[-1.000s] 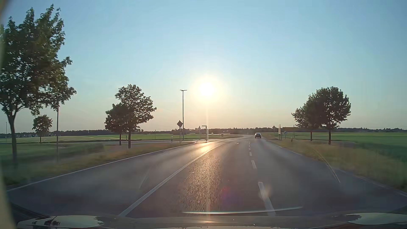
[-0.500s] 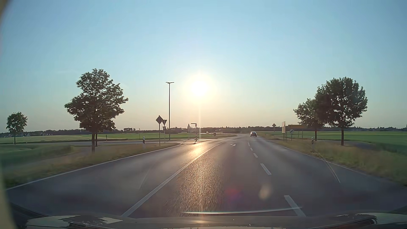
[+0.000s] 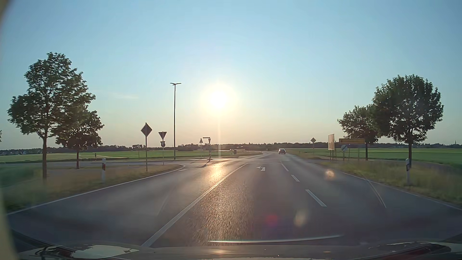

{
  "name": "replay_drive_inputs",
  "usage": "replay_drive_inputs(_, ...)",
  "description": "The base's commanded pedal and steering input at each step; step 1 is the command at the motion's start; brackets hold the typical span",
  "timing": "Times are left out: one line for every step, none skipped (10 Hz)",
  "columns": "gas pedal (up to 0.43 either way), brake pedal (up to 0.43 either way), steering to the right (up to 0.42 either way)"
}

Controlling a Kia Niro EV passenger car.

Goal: Follow the waypoints while adhering to traffic rules and regulations

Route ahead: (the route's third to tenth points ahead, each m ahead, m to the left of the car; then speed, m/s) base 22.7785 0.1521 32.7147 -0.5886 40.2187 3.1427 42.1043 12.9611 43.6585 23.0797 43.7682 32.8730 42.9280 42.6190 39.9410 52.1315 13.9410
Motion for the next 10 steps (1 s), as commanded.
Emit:
replay_drive_inputs(0.0,0.287,0.023)
replay_drive_inputs(0.0,0.293,0.021)
replay_drive_inputs(0.0,0.293,0.017)
replay_drive_inputs(0.0,0.287,0.017)
replay_drive_inputs(0.0,0.293,0.017)
replay_drive_inputs(0.0,0.293,0.017)
replay_drive_inputs(0.0,0.293,0.017)
replay_drive_inputs(0.0,0.293,0.016)
replay_drive_inputs(0.0,0.299,0.016)
replay_drive_inputs(0.0,0.299,0.019)
